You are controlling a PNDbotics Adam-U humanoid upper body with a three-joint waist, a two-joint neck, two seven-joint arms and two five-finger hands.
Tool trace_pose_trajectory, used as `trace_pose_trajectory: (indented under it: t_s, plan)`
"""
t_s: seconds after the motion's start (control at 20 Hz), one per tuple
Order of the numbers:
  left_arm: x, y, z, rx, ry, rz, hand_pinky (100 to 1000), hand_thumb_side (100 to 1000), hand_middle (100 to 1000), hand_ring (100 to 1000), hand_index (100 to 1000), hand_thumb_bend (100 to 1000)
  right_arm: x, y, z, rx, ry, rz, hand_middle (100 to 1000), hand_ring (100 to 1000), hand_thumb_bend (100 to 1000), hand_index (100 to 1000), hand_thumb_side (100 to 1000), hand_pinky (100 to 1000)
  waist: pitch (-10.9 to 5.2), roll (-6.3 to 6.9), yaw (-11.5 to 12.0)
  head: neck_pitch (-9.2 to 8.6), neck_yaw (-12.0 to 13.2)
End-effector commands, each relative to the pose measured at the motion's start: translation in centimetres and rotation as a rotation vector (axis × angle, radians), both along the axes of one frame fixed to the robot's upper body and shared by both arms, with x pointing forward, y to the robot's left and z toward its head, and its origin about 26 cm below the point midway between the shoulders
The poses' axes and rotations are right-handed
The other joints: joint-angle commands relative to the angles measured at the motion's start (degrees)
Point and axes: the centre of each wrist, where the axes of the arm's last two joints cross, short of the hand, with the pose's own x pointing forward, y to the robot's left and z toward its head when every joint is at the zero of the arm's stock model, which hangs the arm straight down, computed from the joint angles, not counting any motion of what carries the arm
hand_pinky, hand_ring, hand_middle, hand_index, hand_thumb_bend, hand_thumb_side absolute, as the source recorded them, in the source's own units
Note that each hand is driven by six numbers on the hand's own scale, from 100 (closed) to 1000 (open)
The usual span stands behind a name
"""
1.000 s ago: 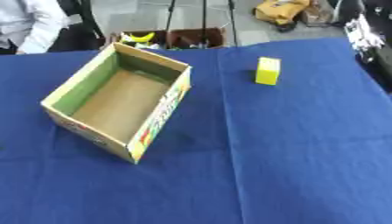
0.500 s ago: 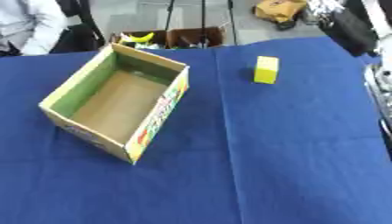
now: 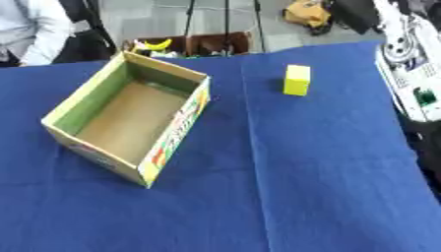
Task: Pick up objects on the table and place them in the box.
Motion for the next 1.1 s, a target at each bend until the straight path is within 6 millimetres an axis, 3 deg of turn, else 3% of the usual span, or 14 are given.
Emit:
trace_pose_trajectory:
  t_s: [0.05,0.45,0.9,1.1]
  plan:
    - [-0.2,0.0,0.5,0.015,-0.017,-0.008,399,973,616,581,894,118,1.4,-0.3,0.6,-0.05,0.02,-0.045,842,1000,217,876,1000,841,-0.95,-0.11,0.23,-0.53,-0.34]
    - [-0.3,-0.1,0.4,0.019,-0.008,-0.013,399,973,616,581,894,116,4.1,-1.5,0.7,-0.12,0.111,-0.094,862,1000,309,897,1000,846,-0.68,-0.18,0.48,-0.58,-0.5]
    - [-0.4,-0.1,0.3,0.026,0.002,-0.012,398,973,616,582,895,114,5.3,-2.9,2.1,-0.26,0.201,-0.166,876,1000,334,918,1000,833,-0.77,-0.21,0.11,-0.37,-0.31]
    - [-0.4,0.0,0.3,0.027,0.005,-0.011,398,973,617,582,895,112,5.6,-3.5,2.3,-0.327,0.265,-0.164,867,1000,408,930,1000,834,-0.83,-0.27,-0.19,-0.41,-0.16]
